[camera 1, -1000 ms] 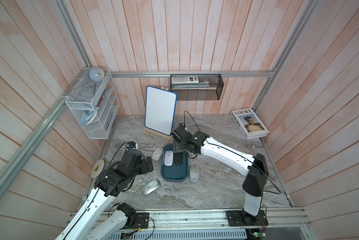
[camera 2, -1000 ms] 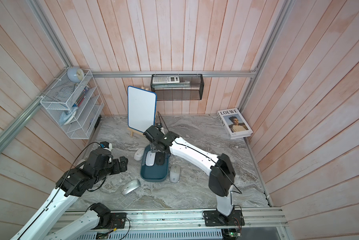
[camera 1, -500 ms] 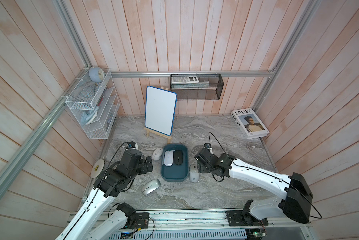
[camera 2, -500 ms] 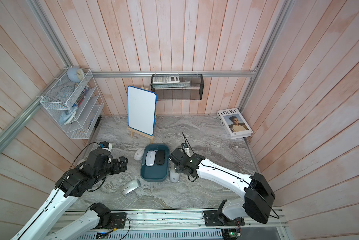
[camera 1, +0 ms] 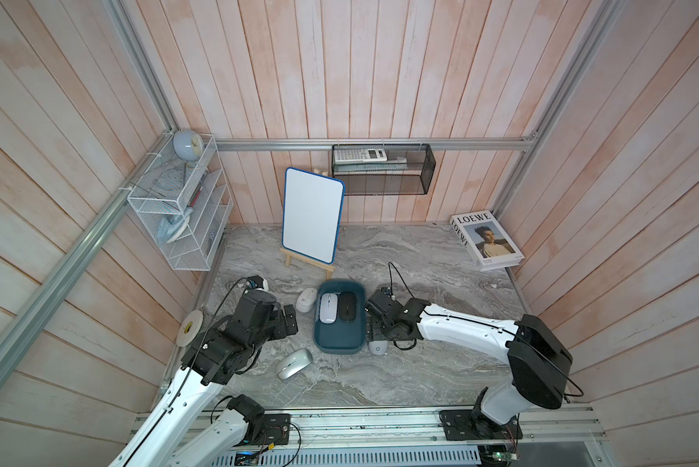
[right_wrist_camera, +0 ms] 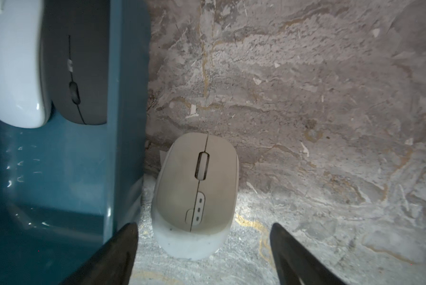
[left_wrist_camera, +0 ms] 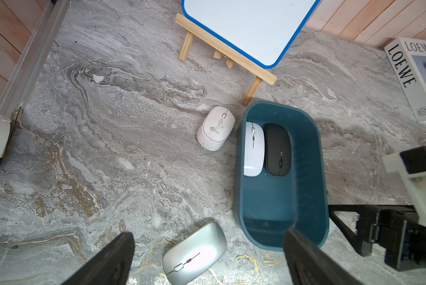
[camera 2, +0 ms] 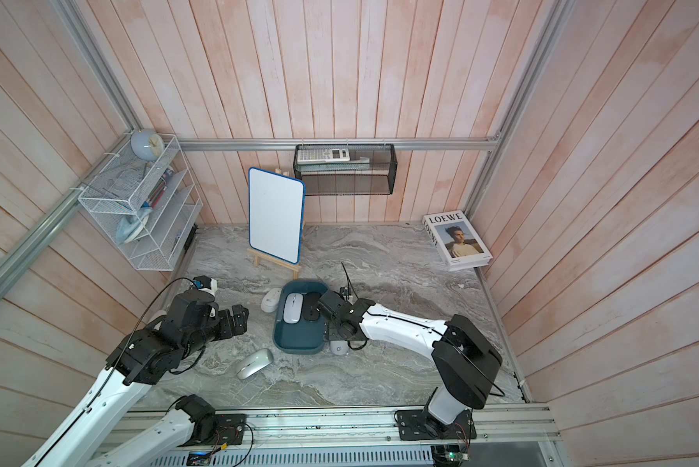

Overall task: Put the mouse in the storage box
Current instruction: Pick up the mouse from the center of the board.

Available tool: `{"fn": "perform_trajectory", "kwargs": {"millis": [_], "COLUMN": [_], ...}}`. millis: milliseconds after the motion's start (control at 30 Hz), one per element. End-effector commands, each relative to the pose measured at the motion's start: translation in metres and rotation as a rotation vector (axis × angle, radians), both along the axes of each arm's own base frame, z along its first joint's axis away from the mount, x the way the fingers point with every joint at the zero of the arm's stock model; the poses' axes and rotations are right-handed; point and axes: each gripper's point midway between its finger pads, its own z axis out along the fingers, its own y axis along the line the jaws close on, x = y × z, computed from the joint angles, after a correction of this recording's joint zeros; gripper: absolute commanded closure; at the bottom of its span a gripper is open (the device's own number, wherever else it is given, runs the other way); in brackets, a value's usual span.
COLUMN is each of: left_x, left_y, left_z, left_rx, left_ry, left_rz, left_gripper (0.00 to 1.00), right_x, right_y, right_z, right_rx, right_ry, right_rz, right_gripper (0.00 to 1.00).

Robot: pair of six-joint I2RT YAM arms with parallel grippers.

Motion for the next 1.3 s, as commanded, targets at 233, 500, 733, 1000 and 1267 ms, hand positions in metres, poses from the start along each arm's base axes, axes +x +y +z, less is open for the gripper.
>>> {"fn": "perform_trajectory", "kwargs": {"millis": [233, 500, 733, 1000, 1267], "left_x": [0.000, 0.000, 0.001, 0.001, 0.000], "left_y": [0.001, 0.000, 0.000, -0.001, 0.000], "left_z": [-0.003, -0.004, -0.006, -0.005, -0.005], "left_rx": [0.000, 0.002, 0.005, 0.005, 0.003], "left_ry": [0.004, 0.011, 0.017, 0.016, 0.012], "left_rz": [0.001, -0.001, -0.002, -0.001, -0.002], "left_gripper": [0.00, 0.00, 0.00, 0.00, 0.00], "right_x": [0.001, 0.002, 0.003, 0.004, 0.010], "right_y": [0.009, 0.016, 0.017, 0.011, 0.000], "right_z": [-0.021, -0.037, -0.051, -0.050, -0.023], "right_rx": [0.001, -0.002, -0.006, -0.018, -0.008], "right_ry": [0.045, 0.079, 0.105, 0.092, 0.015], "right_rz": [-0.017, -0.021, -0.050, -0.073, -0.073], "right_gripper": [0.12, 0.11, 0.22, 0.34, 0.48]}}
